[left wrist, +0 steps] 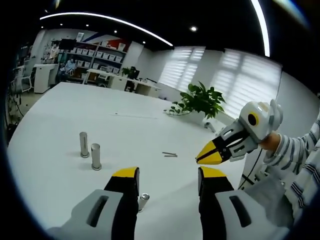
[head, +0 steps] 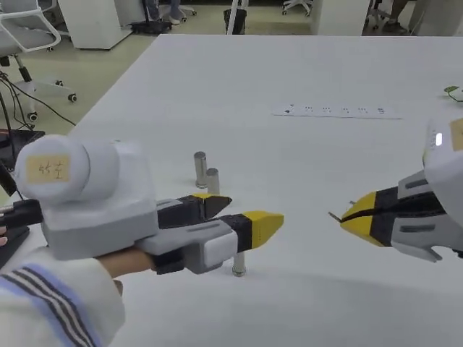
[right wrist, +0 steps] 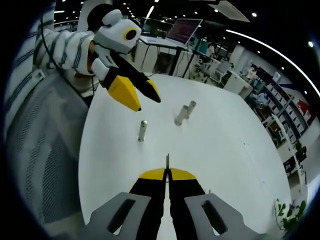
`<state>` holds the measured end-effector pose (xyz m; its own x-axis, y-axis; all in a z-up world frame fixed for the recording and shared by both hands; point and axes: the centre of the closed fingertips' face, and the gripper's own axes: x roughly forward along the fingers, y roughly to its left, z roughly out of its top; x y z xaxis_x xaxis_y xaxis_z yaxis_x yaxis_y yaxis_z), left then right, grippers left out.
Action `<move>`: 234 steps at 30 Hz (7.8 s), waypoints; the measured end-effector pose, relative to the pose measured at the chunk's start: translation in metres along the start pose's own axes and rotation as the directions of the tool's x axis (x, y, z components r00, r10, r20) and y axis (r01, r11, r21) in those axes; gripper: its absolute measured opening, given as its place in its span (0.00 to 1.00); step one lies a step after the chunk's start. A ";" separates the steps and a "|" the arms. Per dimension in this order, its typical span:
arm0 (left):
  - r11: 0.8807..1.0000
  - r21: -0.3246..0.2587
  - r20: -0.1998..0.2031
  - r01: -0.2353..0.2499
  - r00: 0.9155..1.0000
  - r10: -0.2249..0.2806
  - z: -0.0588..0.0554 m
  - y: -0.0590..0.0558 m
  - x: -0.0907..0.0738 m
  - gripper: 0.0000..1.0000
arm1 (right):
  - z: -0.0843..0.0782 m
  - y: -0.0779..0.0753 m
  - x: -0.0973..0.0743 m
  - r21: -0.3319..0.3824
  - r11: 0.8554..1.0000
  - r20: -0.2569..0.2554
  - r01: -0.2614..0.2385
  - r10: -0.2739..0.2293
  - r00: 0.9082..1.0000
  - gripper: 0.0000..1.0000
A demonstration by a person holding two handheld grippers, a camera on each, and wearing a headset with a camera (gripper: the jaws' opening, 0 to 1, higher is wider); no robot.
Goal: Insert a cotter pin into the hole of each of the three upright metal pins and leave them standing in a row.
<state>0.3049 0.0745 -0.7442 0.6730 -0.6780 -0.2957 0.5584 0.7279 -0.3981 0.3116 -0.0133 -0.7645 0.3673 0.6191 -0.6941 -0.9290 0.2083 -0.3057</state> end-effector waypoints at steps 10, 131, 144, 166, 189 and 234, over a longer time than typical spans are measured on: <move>0.999 -0.051 -0.003 0.018 1.000 -0.018 0.004 -0.005 0.000 0.37 | 0.020 0.008 0.001 -0.031 0.999 0.063 0.025 -0.023 0.998 0.02; 0.887 0.370 -0.203 0.276 0.956 -0.212 -0.021 -0.031 -0.023 0.00 | 0.055 0.061 0.019 -0.030 0.943 0.176 -0.332 0.332 0.927 0.19; 0.813 0.477 -0.192 0.333 0.943 -0.273 -0.017 -0.042 -0.028 0.00 | 0.068 0.068 0.021 -0.060 0.931 0.195 -0.361 0.366 0.910 0.14; 0.745 0.516 -0.302 0.424 0.903 -0.305 -0.040 -0.056 -0.034 0.00 | 0.057 0.093 0.009 -0.141 0.869 0.136 -0.475 0.492 0.860 0.03; 0.838 0.464 -0.132 0.288 0.958 -0.256 -0.025 -0.032 -0.040 0.20 | 0.055 0.091 0.013 -0.068 0.880 0.097 -0.469 0.474 0.875 0.03; 0.880 0.368 -0.126 0.301 0.954 -0.273 -0.070 0.038 0.015 0.27 | 0.017 0.047 0.068 0.122 0.956 -0.135 -0.268 0.283 0.949 0.03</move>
<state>0.3020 0.0848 -0.8242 0.4281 -0.8584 -0.2826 0.8722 0.4743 -0.1194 0.2925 0.0509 -0.8150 0.0914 0.5444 -0.8338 -0.9917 0.1257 -0.0266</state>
